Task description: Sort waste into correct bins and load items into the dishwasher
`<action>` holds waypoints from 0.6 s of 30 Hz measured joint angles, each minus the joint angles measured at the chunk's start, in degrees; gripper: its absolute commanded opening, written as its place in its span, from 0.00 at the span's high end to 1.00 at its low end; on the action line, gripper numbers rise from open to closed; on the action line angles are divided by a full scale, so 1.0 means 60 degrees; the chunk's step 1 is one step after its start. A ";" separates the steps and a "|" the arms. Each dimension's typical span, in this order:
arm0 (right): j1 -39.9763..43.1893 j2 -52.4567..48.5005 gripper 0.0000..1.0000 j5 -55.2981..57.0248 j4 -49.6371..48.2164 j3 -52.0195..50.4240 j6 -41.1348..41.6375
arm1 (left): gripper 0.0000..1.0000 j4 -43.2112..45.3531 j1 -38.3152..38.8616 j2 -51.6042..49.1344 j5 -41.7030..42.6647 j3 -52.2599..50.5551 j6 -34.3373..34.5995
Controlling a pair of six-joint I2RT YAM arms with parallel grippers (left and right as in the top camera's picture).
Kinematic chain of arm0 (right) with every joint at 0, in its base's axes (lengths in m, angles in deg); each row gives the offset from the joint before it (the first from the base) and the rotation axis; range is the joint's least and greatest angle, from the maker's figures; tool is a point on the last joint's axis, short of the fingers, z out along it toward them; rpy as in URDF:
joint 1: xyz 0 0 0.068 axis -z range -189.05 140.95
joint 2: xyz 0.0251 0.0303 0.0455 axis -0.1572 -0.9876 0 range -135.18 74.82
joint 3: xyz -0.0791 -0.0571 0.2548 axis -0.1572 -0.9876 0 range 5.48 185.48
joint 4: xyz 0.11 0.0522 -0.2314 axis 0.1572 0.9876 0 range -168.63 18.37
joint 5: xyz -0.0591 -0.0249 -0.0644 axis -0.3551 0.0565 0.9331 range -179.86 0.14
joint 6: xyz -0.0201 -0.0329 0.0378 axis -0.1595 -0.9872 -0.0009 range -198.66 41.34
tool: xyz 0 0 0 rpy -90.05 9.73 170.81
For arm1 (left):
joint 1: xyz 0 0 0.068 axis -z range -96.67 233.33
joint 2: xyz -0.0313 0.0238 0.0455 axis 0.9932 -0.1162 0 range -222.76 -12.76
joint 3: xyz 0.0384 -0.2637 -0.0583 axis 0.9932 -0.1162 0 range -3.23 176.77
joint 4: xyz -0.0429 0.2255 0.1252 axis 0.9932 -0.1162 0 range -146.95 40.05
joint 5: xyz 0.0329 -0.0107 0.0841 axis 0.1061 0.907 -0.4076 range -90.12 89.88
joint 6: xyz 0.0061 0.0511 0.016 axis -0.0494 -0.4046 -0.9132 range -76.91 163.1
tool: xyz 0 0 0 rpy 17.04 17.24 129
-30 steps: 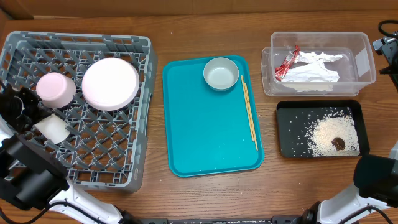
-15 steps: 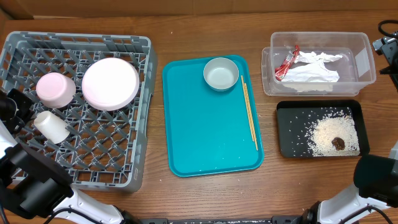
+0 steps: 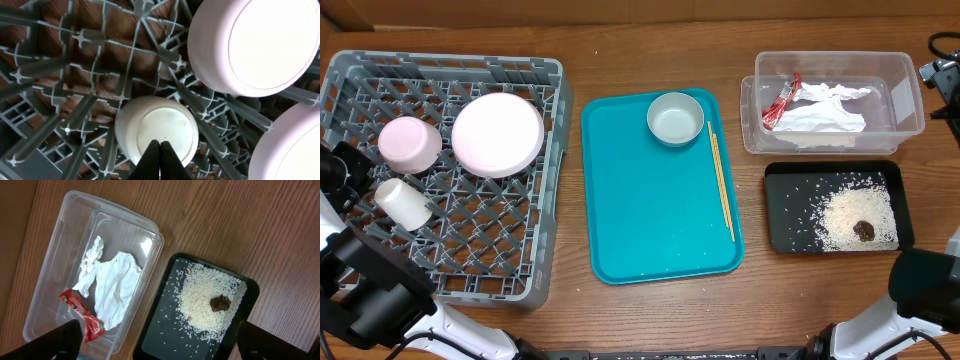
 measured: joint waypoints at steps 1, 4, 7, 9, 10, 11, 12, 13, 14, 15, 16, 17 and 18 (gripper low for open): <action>0.0000 0.0000 0.00 0.0000 -0.0004 0.0000 0.0007 | 0.96 -0.0073 0.0000 -0.0018 0.0000 0.0000 0.0000; 0.0000 0.0000 0.00 -0.0004 -0.0004 0.0000 0.0000 | 0.96 -0.0517 0.0000 -0.0226 0.0095 0.0000 0.0004; 0.0000 0.0000 0.00 0.0000 -0.0004 0.0000 0.0004 | 0.96 -0.0831 0.0000 -0.0441 0.0477 -0.0011 0.0004; 0.0000 0.0000 0.00 0.0000 0.0000 0.0000 0.0000 | 0.96 -0.1297 0.0000 -0.0448 0.0725 -0.0022 0.0004; 0.0000 0.0000 0.00 0.0000 0.0000 0.0000 0.0004 | 0.96 -0.1362 0.0000 -0.0452 0.0805 -0.0040 0.0000; 0.0000 0.0000 0.00 0.0000 0.0000 0.0000 0.0007 | 0.96 -0.1432 0.0000 -0.0452 0.0918 -0.0047 0.0004; 0.0000 0.0000 0.00 -0.0004 -0.0007 0.0000 0.0000 | 0.96 -0.1468 0.0000 -0.0448 0.1002 -0.0047 0.0004; 0.0000 0.0000 0.00 -0.0004 -0.0004 0.0000 0.0000 | 0.96 -0.1515 0.0000 -0.0430 0.1195 -0.0044 0.0004; 0.0000 0.0000 0.00 0.0000 0.0000 0.0000 0.0000 | 0.96 -0.1541 0.0000 -0.0419 0.1286 -0.0044 0.0004; 0.0000 0.0000 0.00 0.0000 -0.0004 0.0000 -0.0004 | 0.96 -0.1566 0.0000 -0.0342 0.1486 -0.0026 0.0004; 0.0000 0.0000 0.00 0.0000 -0.0004 0.0000 0.0004 | 0.96 -0.1566 0.0000 -0.0175 0.1781 0.0047 0.0004; 0.0000 0.0000 0.00 0.0000 0.0000 0.0000 0.0004 | 0.96 -0.1566 0.0000 -0.0058 0.1931 0.0098 0.0004; -0.0004 0.0000 0.00 -0.0004 -0.0004 0.0000 0.0004 | 0.96 -0.1519 0.0000 0.0157 0.2299 0.0142 0.0022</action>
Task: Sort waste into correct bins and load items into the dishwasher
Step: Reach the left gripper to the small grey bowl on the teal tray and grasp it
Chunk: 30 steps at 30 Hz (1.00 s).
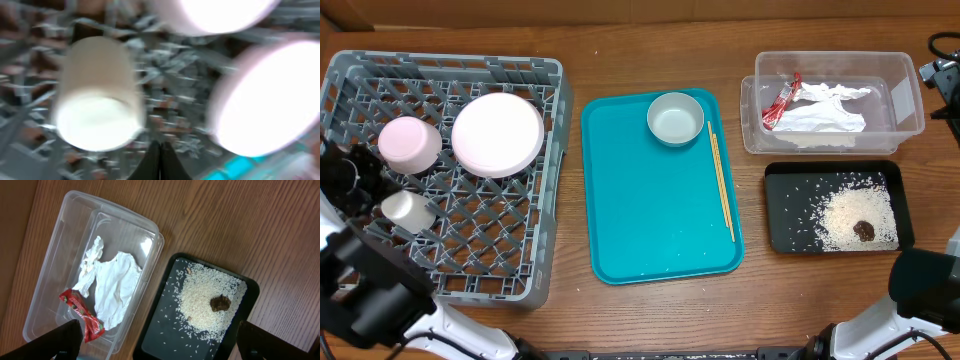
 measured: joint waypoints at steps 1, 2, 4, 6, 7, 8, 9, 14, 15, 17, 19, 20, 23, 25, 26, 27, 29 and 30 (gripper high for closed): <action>0.0004 0.0000 0.00 0.0000 0.0004 0.0000 -0.0004 | 0.96 0.0036 0.0000 0.0259 0.0382 0.0080 0.0007; 0.0004 0.0000 0.00 0.0004 0.0004 0.0000 0.0000 | 0.96 0.0051 0.0004 0.0590 0.0827 0.0197 0.0007; 0.0004 0.0000 0.00 0.0000 0.0004 0.0000 -0.0004 | 0.92 0.0069 0.0033 0.1366 0.1861 0.0412 0.0018; 0.0004 0.0000 0.00 0.0004 0.0004 0.0000 0.0000 | 0.35 0.0087 0.0193 0.2160 0.2983 0.0543 0.0047; 0.0004 0.0000 0.00 0.0004 0.0000 0.0000 0.0000 | 0.01 0.0084 0.0528 0.2674 0.3745 0.0601 0.0058; 0.0004 0.0000 0.00 0.0004 0.0004 0.0000 -0.0004 | 0.00 0.0084 0.0787 0.2885 0.4058 0.0627 0.0062; 0.0004 0.0000 0.00 0.0004 0.0000 0.0000 0.0000 | 0.00 0.0084 0.1100 0.3045 0.4299 0.0648 0.0095; 0.0004 0.0000 0.00 0.0000 0.0000 0.0000 -0.0007 | 0.00 0.0718 0.4382 0.3133 0.4936 0.0652 0.0007; 0.0004 0.0000 0.00 0.0004 0.0004 0.0000 -0.0004 | 0.00 0.0852 0.5031 0.3071 0.4798 0.0648 0.0004; 0.0004 0.0000 0.00 0.0004 0.0000 0.0000 -0.0004 | 0.00 0.1209 0.6167 0.2929 0.4404 0.0648 0.0004; 0.0004 0.0000 0.00 0.0004 0.0000 0.0000 -0.0007 | 0.00 0.1770 0.7992 0.2568 0.3523 0.0648 0.0004; 0.0004 0.0000 0.00 0.0004 0.0000 0.0000 0.0000 | 0.00 0.1982 0.8517 0.2430 0.3224 0.0645 0.0007; 0.0004 0.0000 0.00 0.0004 0.0000 0.0000 0.0000 | 0.00 0.3100 1.0021 0.1865 0.1814 0.0648 0.0004; 0.0004 0.0000 0.00 0.0004 0.0004 0.0000 -0.0004 | 0.00 0.3836 1.0867 0.1402 0.0492 0.0645 -0.0033; 0.0004 0.0000 0.00 0.0004 0.0000 0.0000 0.0004 | 0.01 0.4299 1.1358 0.1064 -0.0754 0.0648 -0.0175; 0.0004 0.0000 0.00 0.0004 -0.0004 0.0000 0.0000 | 0.02 0.4535 1.1744 0.0692 -0.1191 0.0645 -0.0302; 0.0004 0.0000 0.00 0.0004 0.0000 0.0000 0.0000 | 0.02 0.5297 1.2105 0.0142 -0.2226 0.0648 -0.0863; 0.0004 0.0000 0.00 0.0004 0.0004 0.0000 0.0000 | 0.04 0.5752 1.2305 -0.0321 -0.2801 0.0670 -0.1359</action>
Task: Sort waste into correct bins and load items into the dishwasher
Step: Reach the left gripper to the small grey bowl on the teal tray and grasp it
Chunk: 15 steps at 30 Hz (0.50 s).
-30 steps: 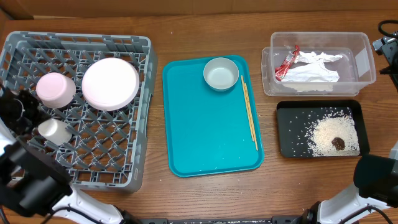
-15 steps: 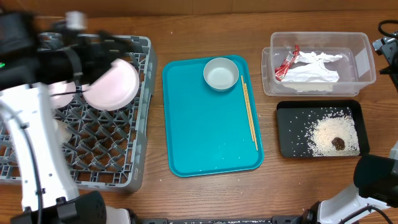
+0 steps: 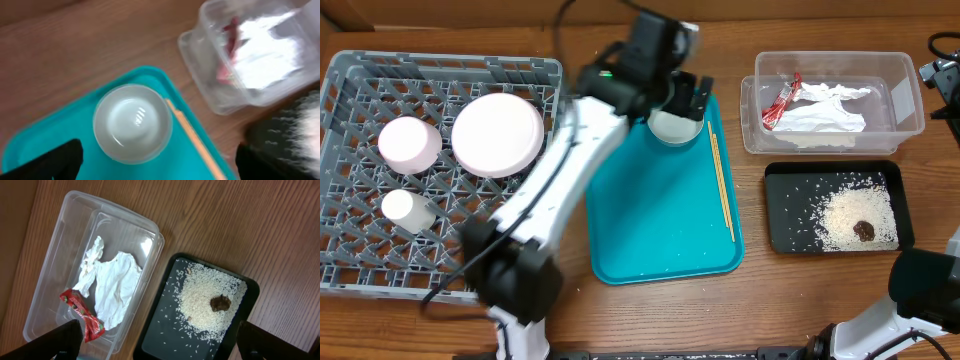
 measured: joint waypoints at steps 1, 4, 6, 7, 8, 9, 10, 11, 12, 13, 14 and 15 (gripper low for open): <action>0.0000 0.0000 0.00 0.0000 0.0000 0.0000 -0.0004 | 0.04 0.0113 0.0124 -0.0346 -0.0277 0.0000 -0.0328; 0.0000 0.0000 0.00 0.0000 -0.0004 0.0000 -0.0004 | 0.14 0.0382 0.0488 -0.1774 -0.1024 -0.0004 -0.1406; 0.0000 0.0000 0.00 0.0000 -0.0004 0.0000 0.0000 | 0.20 0.0306 0.0568 -0.2426 -0.1220 -0.0004 -0.1727; 0.0000 0.0000 0.00 0.0000 0.0000 0.0000 0.0004 | 0.20 0.0262 0.0568 -0.2535 -0.1253 -0.0004 -0.1752; 0.0000 0.0000 0.00 0.0000 -0.0004 0.0000 -0.0004 | 0.20 0.0138 0.0568 -0.2681 -0.1297 -0.0004 -0.1891; 0.0000 0.0000 0.00 -0.0004 -0.0004 0.0000 0.0000 | 0.20 0.0058 0.0568 -0.2758 -0.1319 -0.0004 -0.1920; 0.0000 0.0000 0.00 0.0000 0.0000 0.0000 -0.0004 | 0.20 -0.0018 0.0568 -0.2787 -0.1315 -0.0004 -0.1931; 0.0000 0.0000 0.00 0.0000 0.0000 0.0000 -0.0004 | 0.21 -0.0073 0.0568 -0.2790 -0.1308 -0.0004 -0.1934; 0.0000 0.0000 0.00 0.0000 0.0000 0.0000 -0.0004 | 0.23 -0.0131 0.0568 -0.2790 -0.1275 -0.0004 -0.1938; -0.0004 0.0000 0.00 0.0000 0.0000 0.0000 0.0000 | 0.25 -0.0204 0.0568 -0.2790 -0.1198 -0.0004 -0.1942; -0.0004 0.0000 0.00 0.0000 0.0000 0.0000 0.0000 | 0.30 -0.0408 0.0568 -0.2790 -0.1045 -0.0004 -0.1963; 0.0000 0.0000 0.00 0.0000 -0.0004 0.0000 -0.0004 | 0.31 -0.0670 0.0568 -0.2790 -0.0787 -0.0004 -0.1967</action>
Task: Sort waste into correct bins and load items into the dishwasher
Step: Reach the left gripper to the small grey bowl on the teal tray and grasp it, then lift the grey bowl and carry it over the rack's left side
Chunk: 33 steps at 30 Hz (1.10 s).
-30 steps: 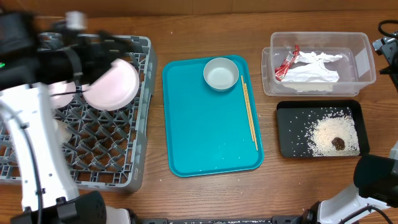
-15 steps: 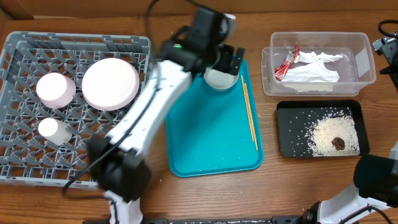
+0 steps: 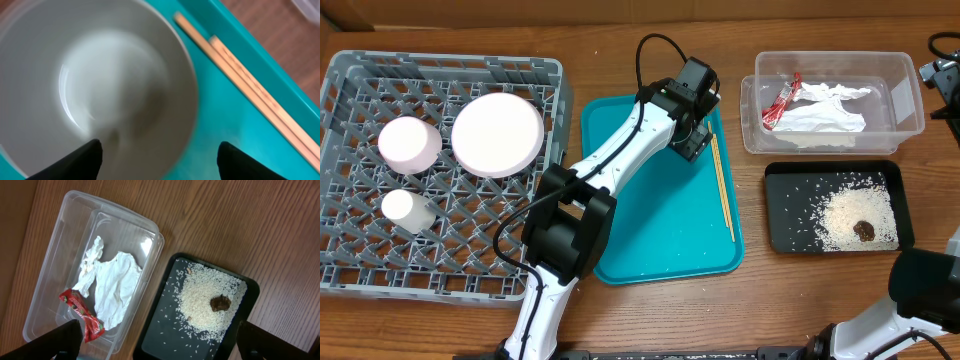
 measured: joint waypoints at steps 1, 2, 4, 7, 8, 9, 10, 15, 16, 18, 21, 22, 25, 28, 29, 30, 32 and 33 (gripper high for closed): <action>0.0000 0.0000 0.00 0.0000 0.0004 0.0000 0.0004 | 0.33 -0.0157 0.0000 0.0000 0.0171 0.0000 0.0000; 0.0000 0.0000 0.00 0.0000 0.0000 0.0000 0.0000 | 0.38 -0.0339 0.0000 0.0000 0.0382 0.0000 -0.0033; 0.0000 0.0000 0.00 0.0000 0.0000 0.0000 0.0000 | 0.43 -0.0492 0.0000 0.0000 0.0674 -0.0004 -0.0073; 0.0000 0.0000 0.00 -0.0004 0.0004 0.0000 0.0004 | 0.58 -0.0619 0.0000 0.0000 0.0918 -0.0073 -0.0153; 0.0000 0.0000 0.00 0.0000 0.0000 0.0000 0.0000 | 0.62 -0.0678 0.0000 0.0000 0.0947 -0.0120 -0.0178; 0.0000 0.0000 0.00 0.0000 0.0000 0.0000 0.0004 | 0.71 -0.0739 0.0000 0.0000 0.0980 -0.0160 -0.0204; 0.0000 0.0000 0.00 -0.0004 0.0000 0.0000 0.0000 | 0.77 -0.0838 0.0000 0.0000 0.1013 -0.0182 -0.0175; 0.0000 0.0000 0.00 -0.0004 0.0000 0.0000 0.0004 | 0.96 -0.1475 0.0000 0.0000 0.1060 -0.0182 -0.0211; 0.0000 0.0000 0.00 -0.0004 0.0007 0.0000 0.0000 | 0.96 -0.1628 0.0000 0.0000 0.1060 -0.0182 -0.0160; 0.0000 0.0000 0.00 0.0004 0.0000 0.0000 0.0000 | 0.96 -0.1810 -0.0004 0.0033 0.1005 -0.0178 -0.0131; 0.0000 0.0000 0.00 -0.0004 0.0007 0.0000 0.0004 | 0.96 -0.1920 -0.0004 0.0047 0.0976 -0.0178 0.0146; 0.0000 0.0000 0.00 -0.0004 0.0004 0.0000 0.0004 | 0.96 -0.1956 -0.0007 0.0047 0.0973 -0.0175 0.0266; 0.0000 0.0000 0.00 -0.0004 0.0004 0.0000 -0.0004 | 0.96 -0.2473 -0.0007 0.0047 0.0947 0.0055 0.0739; -0.0004 0.0000 0.00 0.0000 0.0004 0.0000 0.0000 | 0.96 -0.3417 -0.0022 0.0051 0.1060 0.0973 0.1304; 0.0000 0.0000 0.00 0.0000 0.0004 0.0000 0.0004 | 0.96 -0.3727 -0.0062 0.0066 0.1162 0.1668 0.1592; 0.0000 0.0000 0.00 0.0000 0.0004 0.0000 0.0004 | 0.96 -0.3934 -0.0084 0.0113 0.1195 0.2033 0.1727; -0.0004 0.0000 0.00 -0.0007 0.0000 0.0000 0.0004 | 0.96 -0.4258 -0.0200 0.0324 0.1275 0.3085 0.2131; 0.0000 0.0000 0.00 0.0004 0.0007 0.0000 0.0000 | 0.96 -0.4393 -0.0310 0.0477 0.1351 0.3625 0.2320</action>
